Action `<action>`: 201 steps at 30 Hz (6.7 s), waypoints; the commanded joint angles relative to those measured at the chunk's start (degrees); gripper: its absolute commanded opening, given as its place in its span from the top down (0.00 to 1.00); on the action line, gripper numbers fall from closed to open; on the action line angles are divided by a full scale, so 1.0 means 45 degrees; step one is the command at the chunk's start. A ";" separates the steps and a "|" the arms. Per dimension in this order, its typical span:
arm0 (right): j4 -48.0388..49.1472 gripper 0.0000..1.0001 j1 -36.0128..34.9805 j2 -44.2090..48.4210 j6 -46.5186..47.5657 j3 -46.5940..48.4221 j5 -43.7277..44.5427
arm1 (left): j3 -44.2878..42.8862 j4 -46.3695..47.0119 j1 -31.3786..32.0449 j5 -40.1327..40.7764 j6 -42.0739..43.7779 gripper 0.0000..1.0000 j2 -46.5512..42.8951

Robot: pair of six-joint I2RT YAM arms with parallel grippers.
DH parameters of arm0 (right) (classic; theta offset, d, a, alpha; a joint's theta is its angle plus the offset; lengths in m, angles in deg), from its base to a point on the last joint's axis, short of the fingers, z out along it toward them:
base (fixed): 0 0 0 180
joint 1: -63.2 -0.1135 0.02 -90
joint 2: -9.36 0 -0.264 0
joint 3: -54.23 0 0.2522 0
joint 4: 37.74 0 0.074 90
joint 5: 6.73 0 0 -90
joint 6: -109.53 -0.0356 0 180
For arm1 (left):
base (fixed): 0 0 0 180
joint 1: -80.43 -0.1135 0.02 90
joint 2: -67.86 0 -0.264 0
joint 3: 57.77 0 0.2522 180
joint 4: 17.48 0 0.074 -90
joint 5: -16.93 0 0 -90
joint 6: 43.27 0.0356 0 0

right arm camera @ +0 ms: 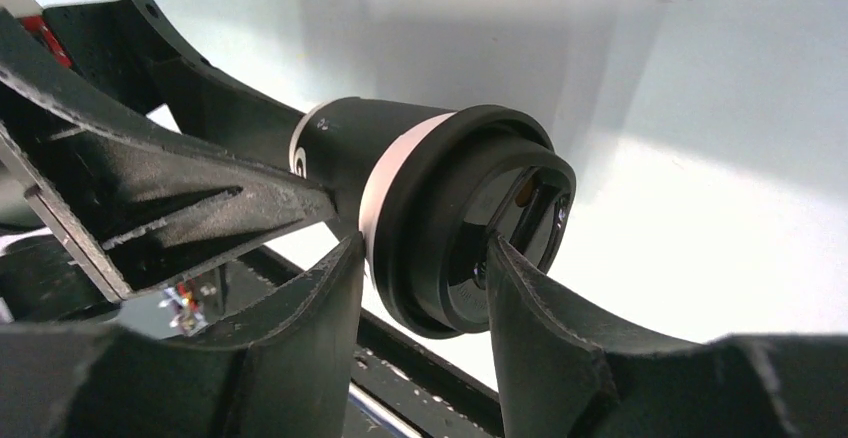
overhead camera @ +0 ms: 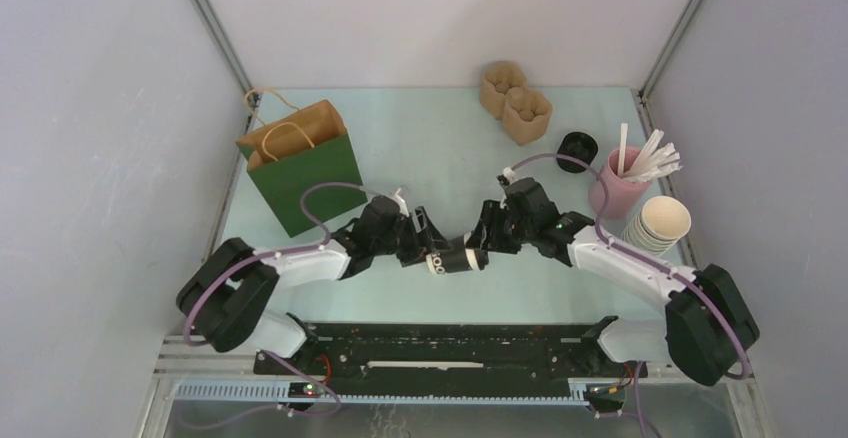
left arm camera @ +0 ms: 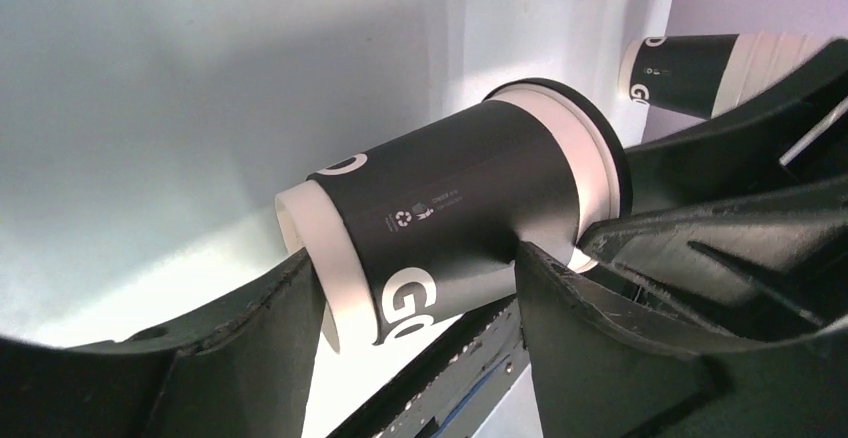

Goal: Pack the takeout coffee

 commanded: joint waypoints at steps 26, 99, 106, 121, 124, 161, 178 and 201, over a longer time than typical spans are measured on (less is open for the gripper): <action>-0.5396 0.49 -0.4375 -0.0507 0.1520 0.4756 0.8937 | -0.2306 0.7870 0.1987 -0.2321 -0.4046 0.40 0.4958; -0.2662 0.38 -0.6013 0.6705 -0.7433 -0.2726 0.6086 | -0.1188 -0.1688 0.4100 0.1663 0.1927 0.25 -0.0150; 0.0013 0.65 -0.4680 0.5064 -0.5273 -0.2697 0.4824 | -0.0782 -0.1555 0.3500 0.1856 0.2015 0.28 -0.0313; -0.0287 1.00 -0.3148 0.2842 -0.0242 -0.0323 0.3918 | -0.1219 -0.4566 0.0748 0.3058 0.4032 0.26 -0.2907; -0.0493 1.00 -0.3097 0.2481 0.2084 0.0886 0.5347 | -0.1757 -0.6053 0.0533 0.4491 0.4484 0.23 -0.4214; 0.1209 0.48 -0.6847 -0.2335 0.5390 0.3277 1.3116 | 0.0619 -0.6472 0.0338 0.6249 0.3293 0.12 -0.8939; -0.9779 0.00 -0.5239 0.2313 -0.0626 0.1915 0.7228 | -0.0181 -0.6368 0.0337 0.5842 0.3545 0.03 -0.8162; -0.6356 0.13 -0.3369 -0.1269 -0.0869 0.0327 0.6755 | -0.0179 -0.6335 0.0331 0.5588 0.3645 0.02 -0.8193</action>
